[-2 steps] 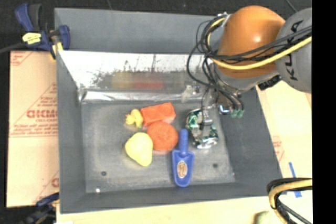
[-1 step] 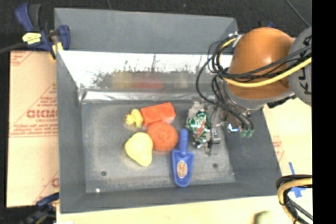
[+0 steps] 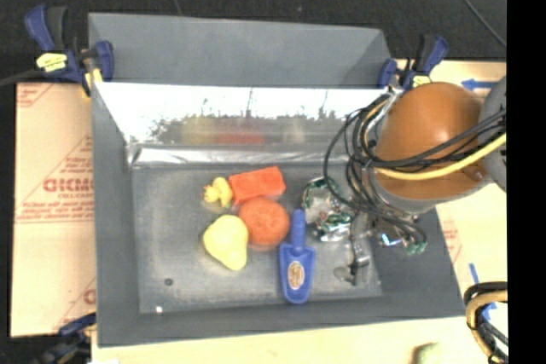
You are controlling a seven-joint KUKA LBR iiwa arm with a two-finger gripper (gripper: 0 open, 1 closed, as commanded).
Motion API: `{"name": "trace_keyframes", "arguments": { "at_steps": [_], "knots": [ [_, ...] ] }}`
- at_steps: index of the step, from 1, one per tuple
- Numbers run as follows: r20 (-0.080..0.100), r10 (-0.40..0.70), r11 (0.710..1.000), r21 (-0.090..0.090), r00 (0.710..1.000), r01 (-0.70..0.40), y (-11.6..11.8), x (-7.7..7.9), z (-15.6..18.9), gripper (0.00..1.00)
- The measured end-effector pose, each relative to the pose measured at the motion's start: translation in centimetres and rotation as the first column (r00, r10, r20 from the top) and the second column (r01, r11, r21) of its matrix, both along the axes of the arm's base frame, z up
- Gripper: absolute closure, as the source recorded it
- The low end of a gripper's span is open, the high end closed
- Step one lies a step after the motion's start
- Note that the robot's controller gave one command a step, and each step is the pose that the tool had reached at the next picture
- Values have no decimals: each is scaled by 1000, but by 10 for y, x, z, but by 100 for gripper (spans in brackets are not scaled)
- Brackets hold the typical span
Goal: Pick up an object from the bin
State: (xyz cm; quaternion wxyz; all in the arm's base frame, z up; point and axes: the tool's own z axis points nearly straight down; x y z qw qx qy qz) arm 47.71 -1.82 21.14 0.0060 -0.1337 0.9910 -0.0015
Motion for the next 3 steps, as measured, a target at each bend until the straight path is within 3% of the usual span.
{"name": "trace_keyframes", "arguments": {
  "at_steps": [1,2,3],
  "knots": [
    [-1,-13,1000,0,1000,13,-20,-1,0,0],
    [-1,-3,1000,0,1000,3,-9,37,4,0],
    [4,18,1000,0,1000,-18,-8,42,0,0]
  ]
}}
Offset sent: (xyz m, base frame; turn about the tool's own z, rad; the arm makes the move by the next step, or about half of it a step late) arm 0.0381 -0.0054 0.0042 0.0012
